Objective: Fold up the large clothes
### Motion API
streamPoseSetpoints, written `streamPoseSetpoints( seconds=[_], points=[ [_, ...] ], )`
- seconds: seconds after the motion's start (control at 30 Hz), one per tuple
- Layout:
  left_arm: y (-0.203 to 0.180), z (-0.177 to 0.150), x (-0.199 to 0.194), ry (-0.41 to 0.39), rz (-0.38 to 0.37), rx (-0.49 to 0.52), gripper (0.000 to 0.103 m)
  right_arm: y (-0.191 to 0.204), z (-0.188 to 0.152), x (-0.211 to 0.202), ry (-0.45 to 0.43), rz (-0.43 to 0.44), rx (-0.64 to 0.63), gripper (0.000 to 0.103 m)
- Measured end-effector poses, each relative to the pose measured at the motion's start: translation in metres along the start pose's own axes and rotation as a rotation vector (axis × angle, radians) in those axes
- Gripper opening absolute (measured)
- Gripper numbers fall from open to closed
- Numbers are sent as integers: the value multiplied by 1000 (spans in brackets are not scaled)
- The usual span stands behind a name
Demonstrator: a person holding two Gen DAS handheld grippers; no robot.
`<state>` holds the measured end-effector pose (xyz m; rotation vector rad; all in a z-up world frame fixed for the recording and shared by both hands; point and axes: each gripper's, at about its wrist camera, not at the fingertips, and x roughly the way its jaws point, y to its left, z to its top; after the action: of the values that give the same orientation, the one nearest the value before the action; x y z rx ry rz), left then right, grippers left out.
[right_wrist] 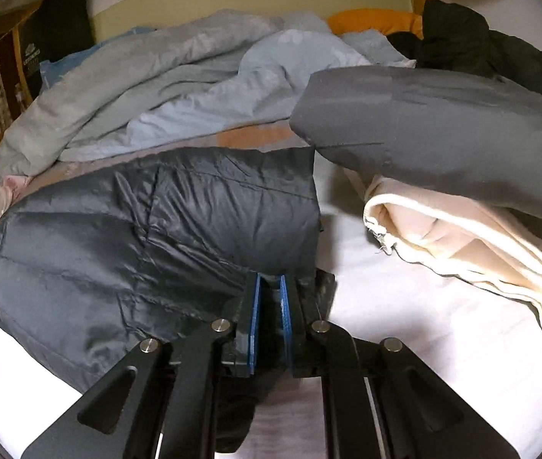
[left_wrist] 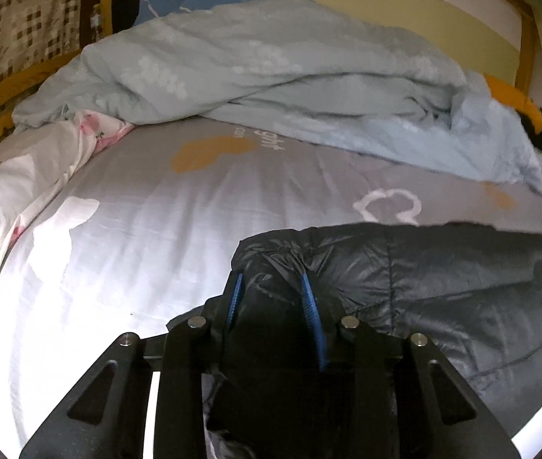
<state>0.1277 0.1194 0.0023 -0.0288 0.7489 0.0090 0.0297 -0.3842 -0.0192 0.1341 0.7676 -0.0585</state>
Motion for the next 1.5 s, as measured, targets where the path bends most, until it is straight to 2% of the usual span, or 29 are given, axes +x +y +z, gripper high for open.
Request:
streamPoseSetpoints(
  seconds=[0.07, 0.13, 0.17, 0.2, 0.27, 0.33, 0.4, 0.47, 0.57, 0.63, 0.73, 0.83, 0.93, 1.13, 1.23, 1.3, 1.37, 1.47, 1.5],
  points=[
    [-2, -1, -4, -17, 23, 24, 33, 3, 4, 11, 33, -19, -14, 11],
    [-1, 1, -15, -49, 63, -11, 33, 4, 6, 15, 40, -31, -12, 11],
    [-2, 3, -26, -83, 94, -43, 33, 4, 7, 13, 31, -35, -5, 11],
    [-6, 3, -43, -142, 107, -59, 39, 5, 8, 11, 22, -38, -2, 11],
    [-22, -1, -78, -268, 71, -22, 51, 7, 9, 1, -22, -49, -6, 11],
    [-42, -9, -107, -346, 20, 48, 51, 9, 9, -13, -68, -28, -9, 11],
    [-60, -21, -127, -391, -53, 94, 51, 11, 10, -27, -114, 5, -4, 11],
    [-74, -35, -133, -369, -159, 93, 51, 17, 12, -40, -154, 41, -11, 11],
    [-98, -56, -119, -247, -324, 111, 50, 26, 12, -50, -184, 63, -36, 11],
    [-115, -66, -112, -207, -371, 154, 44, 31, 10, -50, -182, 67, -54, 12],
    [-135, -76, -110, -198, -426, 215, 43, 35, 9, -45, -159, 87, -52, 12],
    [-148, -82, -105, -157, -431, 248, 42, 35, 8, -39, -141, 91, -44, 12],
    [-151, -87, -99, -141, -435, 235, 41, 36, 8, -35, -128, 103, -36, 12],
    [-162, -91, -71, -88, -378, 257, 41, 41, 6, -36, -135, 113, -60, 12],
    [-160, -98, -51, -62, -392, 240, 42, 47, 5, -39, -131, 168, -73, 12],
    [-160, -96, -40, -8, -413, 220, 41, 55, 4, -40, -108, 246, -77, 12],
    [-158, -96, -37, 7, -424, 208, 42, 71, -1, -38, -65, 332, -86, 12],
    [-162, -98, -37, 11, -400, 228, 42, 109, -13, -28, -24, 324, -152, 12],
    [-164, -99, -38, 11, -393, 235, 42, 120, -13, -23, 3, 349, -159, 12]
  ],
)
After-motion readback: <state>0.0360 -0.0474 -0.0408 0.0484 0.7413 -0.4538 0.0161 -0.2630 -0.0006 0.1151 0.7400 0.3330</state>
